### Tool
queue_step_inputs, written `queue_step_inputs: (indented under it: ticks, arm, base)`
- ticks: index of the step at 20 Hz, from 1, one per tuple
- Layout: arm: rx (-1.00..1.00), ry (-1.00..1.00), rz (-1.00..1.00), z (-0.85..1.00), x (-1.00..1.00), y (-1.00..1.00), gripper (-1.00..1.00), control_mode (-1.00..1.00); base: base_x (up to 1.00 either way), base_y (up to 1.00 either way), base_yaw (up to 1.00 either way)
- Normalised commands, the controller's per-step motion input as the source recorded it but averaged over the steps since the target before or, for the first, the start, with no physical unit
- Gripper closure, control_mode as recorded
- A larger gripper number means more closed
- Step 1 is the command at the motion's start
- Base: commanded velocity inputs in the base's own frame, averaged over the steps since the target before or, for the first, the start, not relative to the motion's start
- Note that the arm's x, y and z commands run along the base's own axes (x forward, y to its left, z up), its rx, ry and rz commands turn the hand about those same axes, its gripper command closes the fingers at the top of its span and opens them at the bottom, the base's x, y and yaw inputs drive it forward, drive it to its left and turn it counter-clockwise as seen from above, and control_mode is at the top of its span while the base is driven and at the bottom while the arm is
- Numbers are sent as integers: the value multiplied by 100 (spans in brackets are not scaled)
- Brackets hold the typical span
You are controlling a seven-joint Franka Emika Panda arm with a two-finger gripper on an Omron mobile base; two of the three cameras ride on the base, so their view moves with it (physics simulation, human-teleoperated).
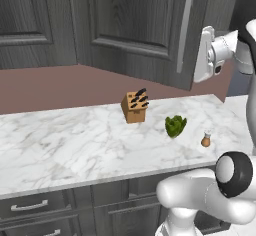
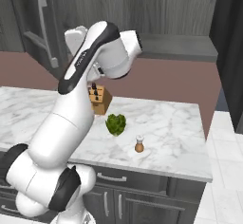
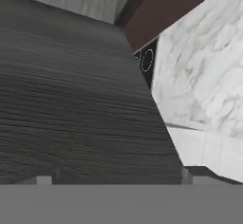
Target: Pick the pan from the cabinet and place it on the stove. Then turn on the stove burner for the pan.
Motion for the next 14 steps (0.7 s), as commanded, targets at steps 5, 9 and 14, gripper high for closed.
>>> queue_step_inputs:
  ticks: [5,9,14]
  arm:
    - [2,0,14,-1,-94,59,-100,-100]
    - [1,0,14,-2,-96,64,-100,-100]
    - [1,0,8,-3,-82,70,-100,-100]
  base:
    - [0,0,0]
    - [0,0,0]
    - [0,0,0]
